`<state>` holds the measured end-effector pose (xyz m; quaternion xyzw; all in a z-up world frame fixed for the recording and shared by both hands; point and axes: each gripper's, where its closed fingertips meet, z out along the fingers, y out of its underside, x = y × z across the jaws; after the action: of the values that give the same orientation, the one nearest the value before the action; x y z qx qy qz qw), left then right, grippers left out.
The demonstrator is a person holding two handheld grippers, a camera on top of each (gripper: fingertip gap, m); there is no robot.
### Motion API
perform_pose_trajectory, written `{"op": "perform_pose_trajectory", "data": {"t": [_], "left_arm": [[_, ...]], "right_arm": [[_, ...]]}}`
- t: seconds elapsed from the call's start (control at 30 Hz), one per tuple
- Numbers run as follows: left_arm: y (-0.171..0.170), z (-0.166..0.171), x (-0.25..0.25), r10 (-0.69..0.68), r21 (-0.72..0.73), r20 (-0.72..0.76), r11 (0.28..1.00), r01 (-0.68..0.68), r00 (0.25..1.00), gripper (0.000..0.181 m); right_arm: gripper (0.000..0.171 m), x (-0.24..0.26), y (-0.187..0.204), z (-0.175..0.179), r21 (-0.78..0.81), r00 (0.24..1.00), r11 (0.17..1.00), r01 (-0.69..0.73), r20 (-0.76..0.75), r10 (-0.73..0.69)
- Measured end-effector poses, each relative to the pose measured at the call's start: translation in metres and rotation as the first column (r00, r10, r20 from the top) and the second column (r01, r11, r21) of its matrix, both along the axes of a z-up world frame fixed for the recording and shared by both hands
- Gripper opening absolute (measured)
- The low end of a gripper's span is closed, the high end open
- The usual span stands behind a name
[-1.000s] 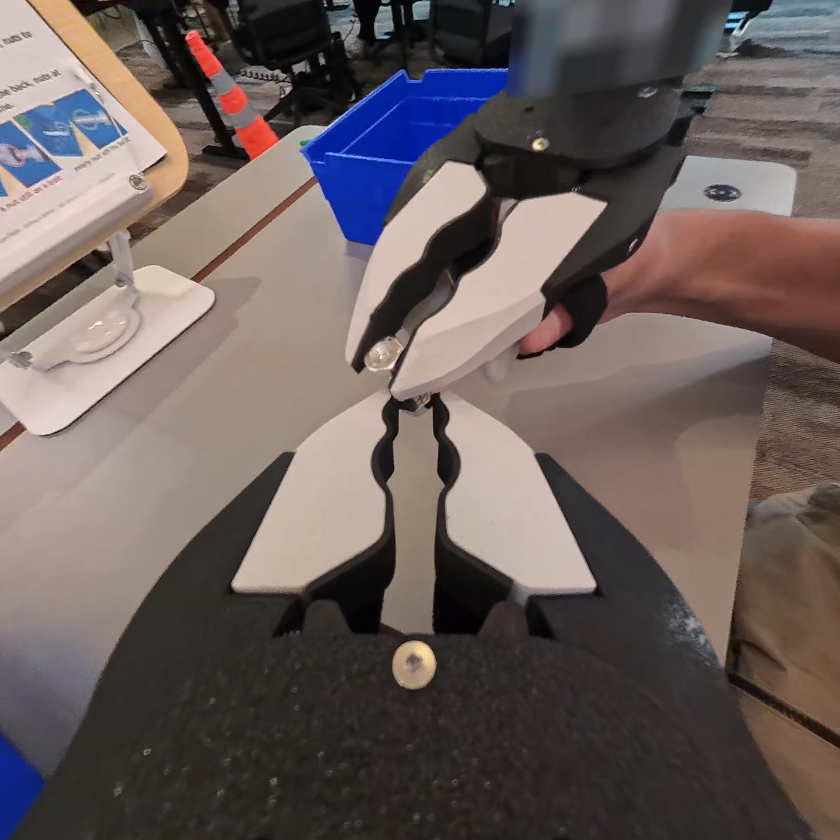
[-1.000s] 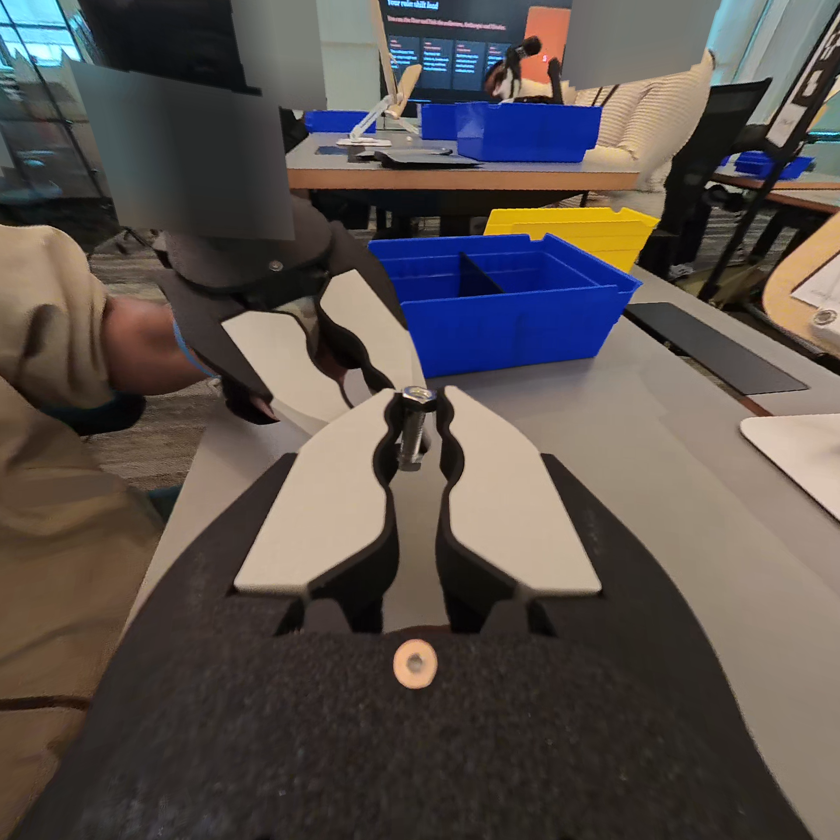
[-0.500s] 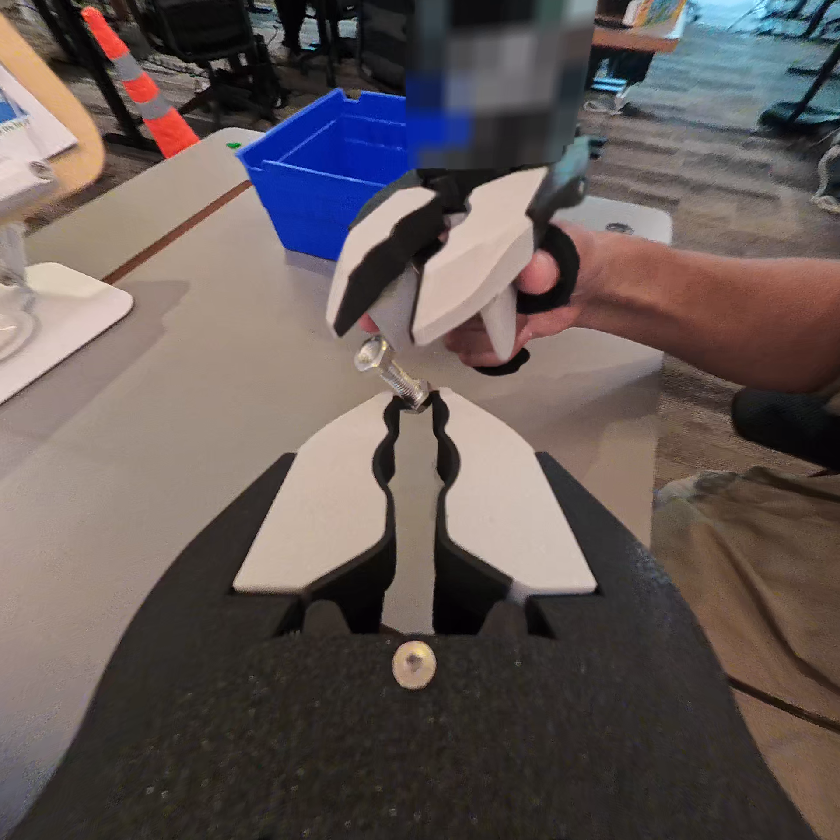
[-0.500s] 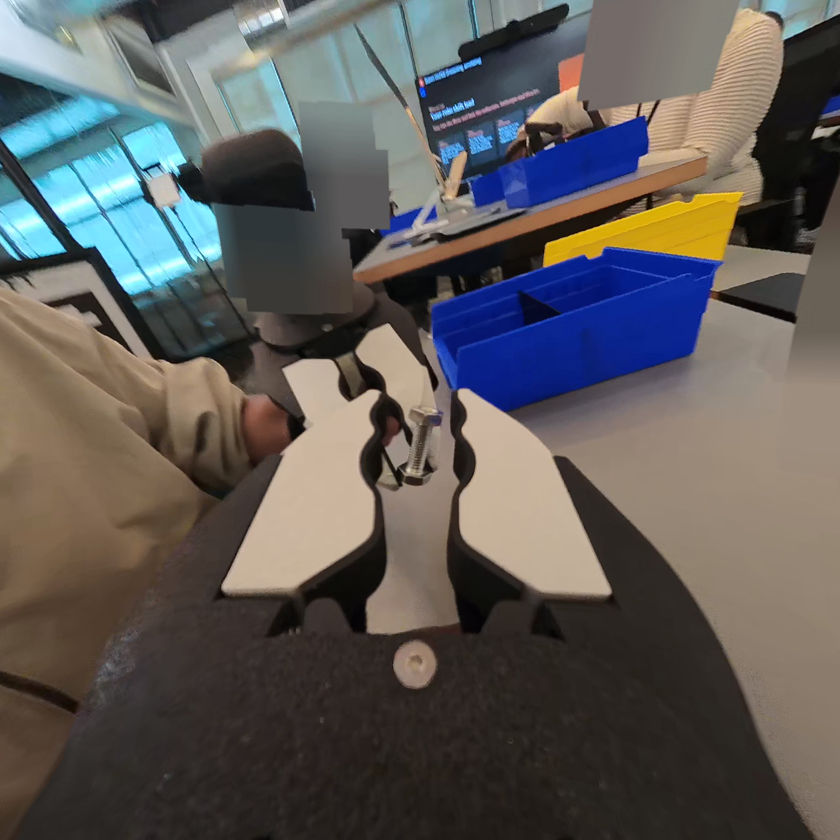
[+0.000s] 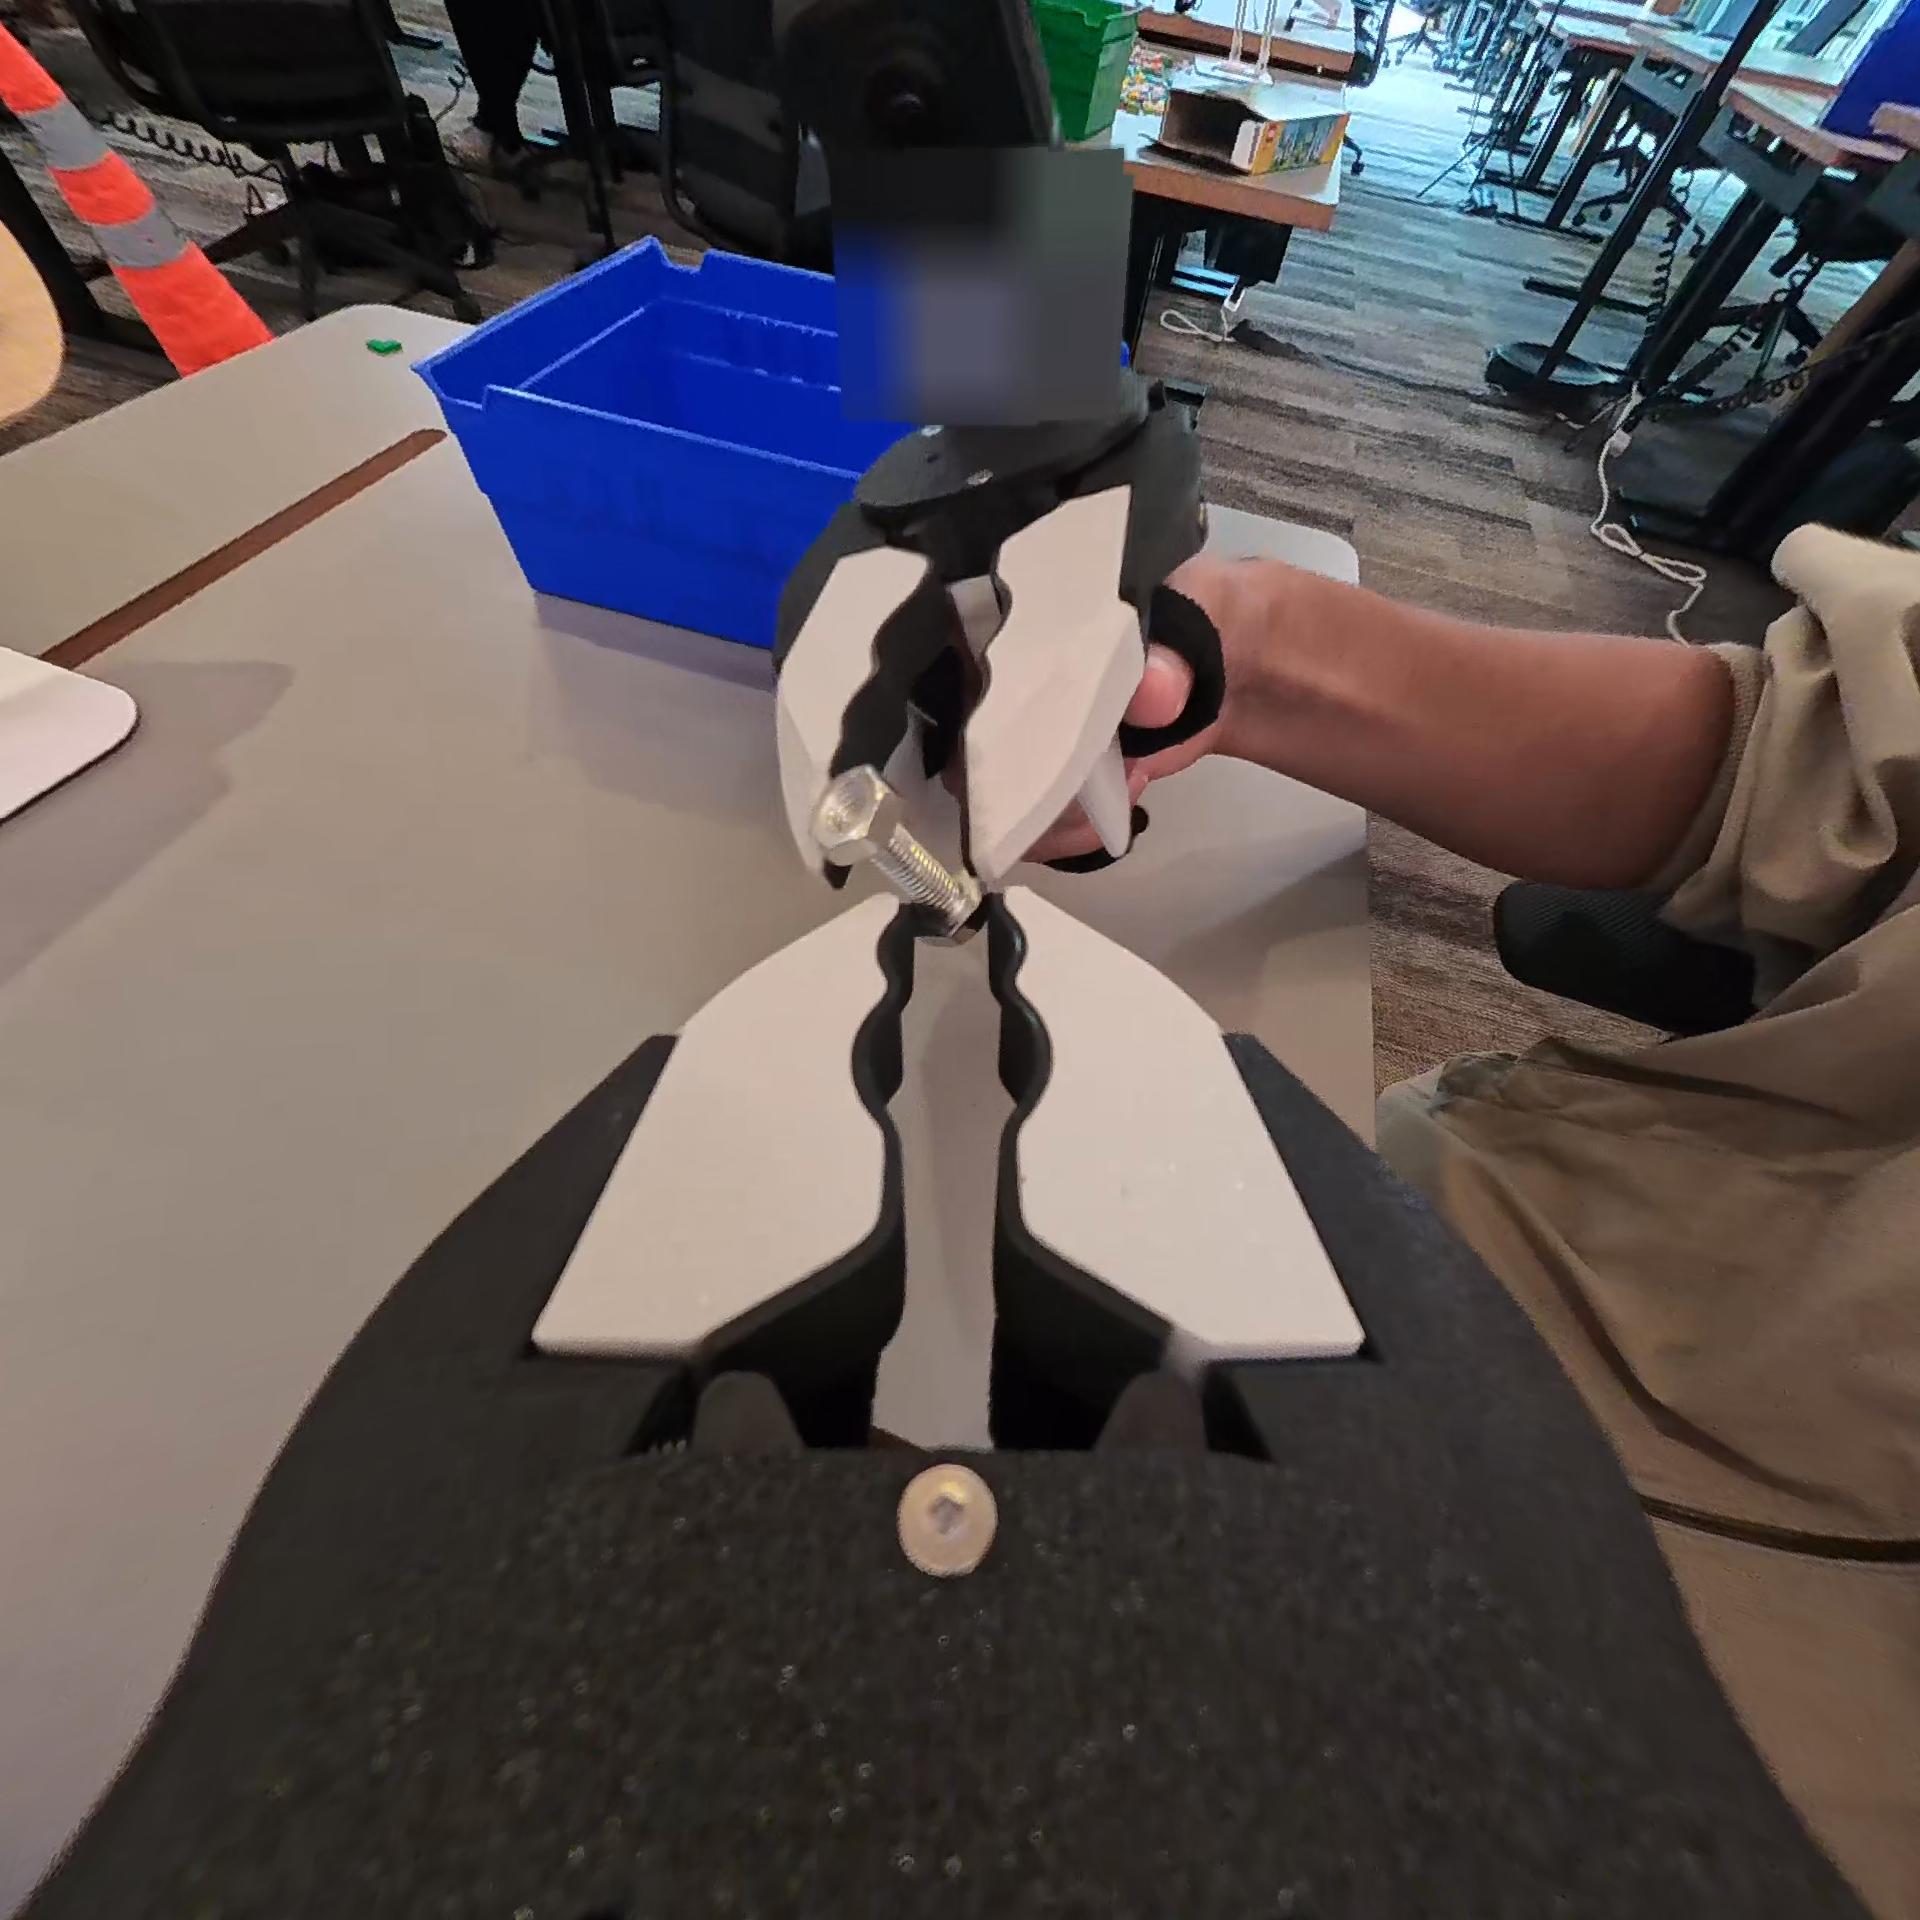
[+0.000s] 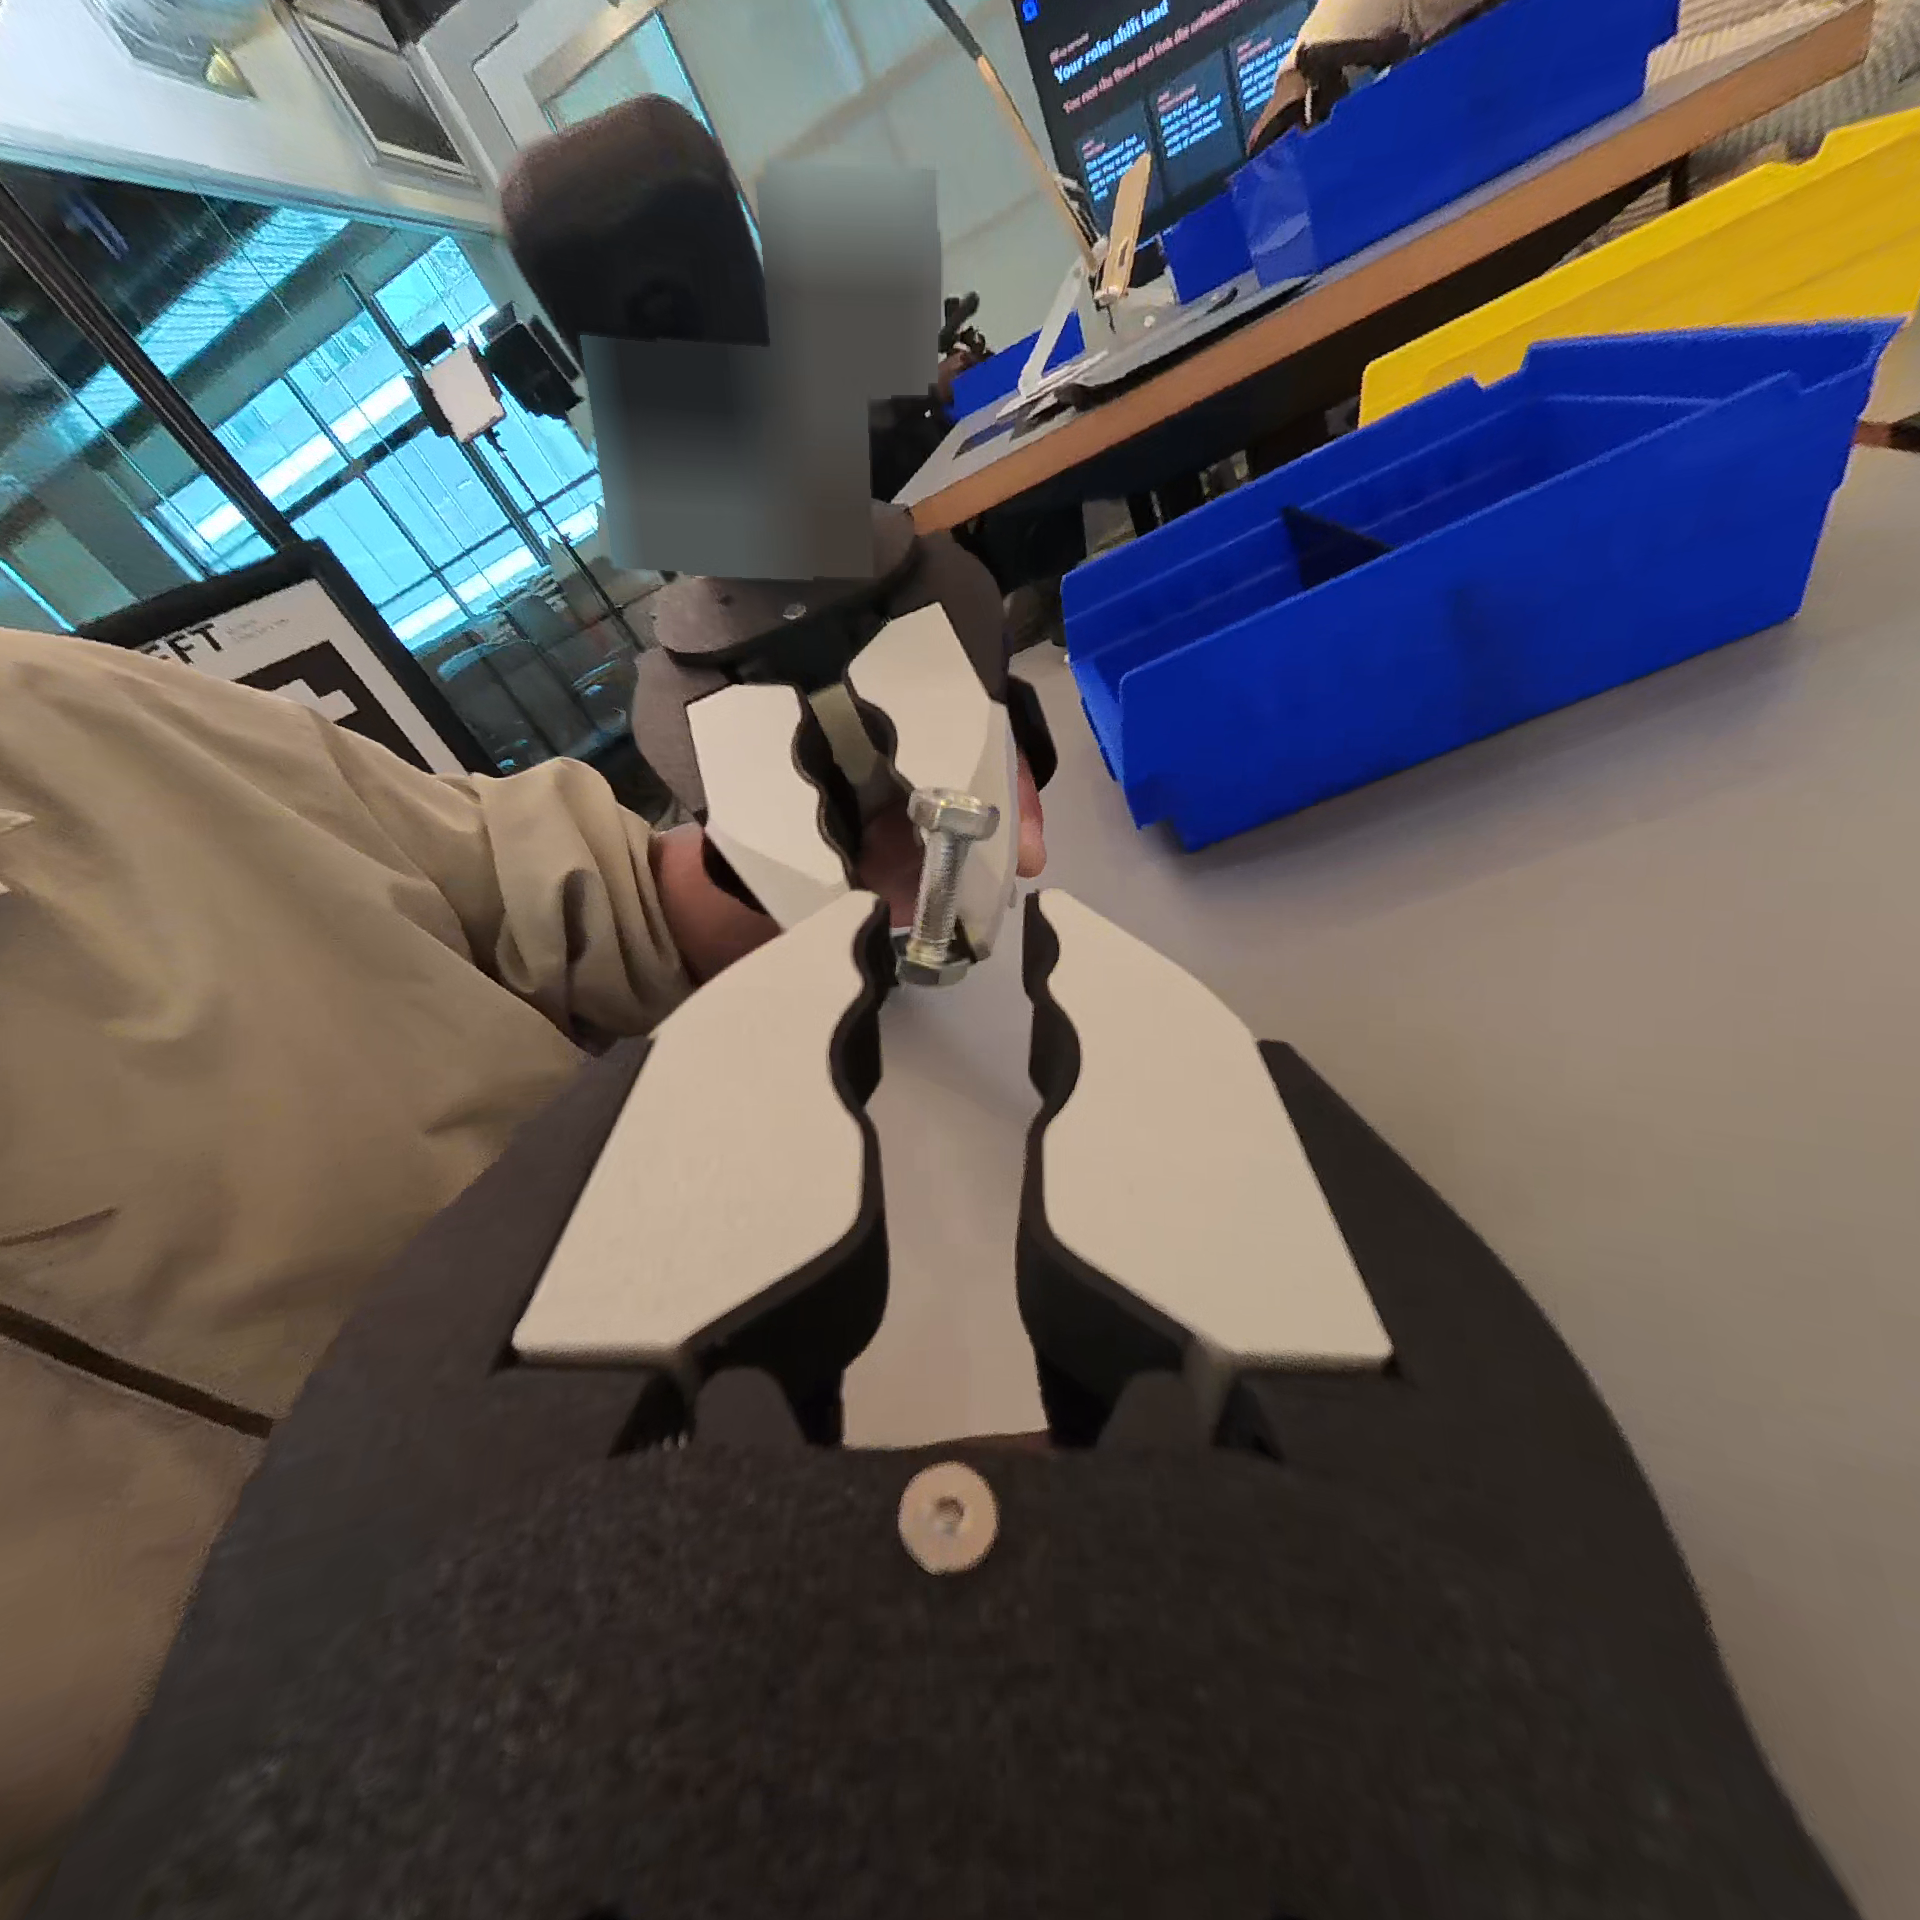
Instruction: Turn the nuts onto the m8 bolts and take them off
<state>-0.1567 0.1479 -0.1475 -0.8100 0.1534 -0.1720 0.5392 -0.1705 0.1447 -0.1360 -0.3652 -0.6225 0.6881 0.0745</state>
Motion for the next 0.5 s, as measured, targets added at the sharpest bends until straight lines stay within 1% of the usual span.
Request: {"op": "perform_pose_trajectory", "data": {"t": [0.1,0.17,0.23,0.3,0.37,0.43,0.47,0.5], "left_arm": [[-0.004,0.004,-0.002,-0.013,0.019,0.004,1.0,0.013,1.0,0.013],[-0.007,0.006,-0.002,-0.029,0.022,0.023,0.999,0.029,0.999,0.013],[-0.01,0.009,-0.002,-0.049,0.028,0.066,0.999,0.047,0.997,0.013],[-0.013,0.012,0.0,-0.08,0.039,0.112,0.996,0.076,0.99,0.013],[-0.016,0.013,0.002,-0.117,0.042,0.135,0.993,0.113,0.984,0.013],[-0.018,0.012,0.005,-0.144,0.047,0.107,0.989,0.14,0.984,0.013],[-0.018,0.009,0.003,-0.137,0.046,0.057,0.99,0.135,0.989,0.013],[-0.017,0.005,0.002,-0.126,0.038,-0.002,0.991,0.126,0.992,0.013]], "right_arm": [[0.018,0.005,0.003,0.006,0.068,0.996,0.997,0.036,-0.088,-0.03],[0.019,0.008,0.005,0.003,0.2,0.987,0.976,0.083,-0.15,-0.054],[0.023,0.01,0.007,0.004,0.353,0.955,0.915,0.196,-0.28,-0.097],[0.022,0.014,0.004,0.008,0.449,0.912,0.845,0.29,-0.396,-0.102],[0.022,0.018,0.0,0.013,0.521,0.873,0.775,0.359,-0.481,-0.081],[0.023,0.02,-0.004,0.013,0.577,0.863,0.725,0.376,-0.503,-0.048],[0.021,0.021,-0.006,0.014,0.572,0.877,0.74,0.353,-0.477,-0.05],[0.02,0.022,-0.009,0.013,0.549,0.912,0.784,0.289,-0.408,-0.05]]}}
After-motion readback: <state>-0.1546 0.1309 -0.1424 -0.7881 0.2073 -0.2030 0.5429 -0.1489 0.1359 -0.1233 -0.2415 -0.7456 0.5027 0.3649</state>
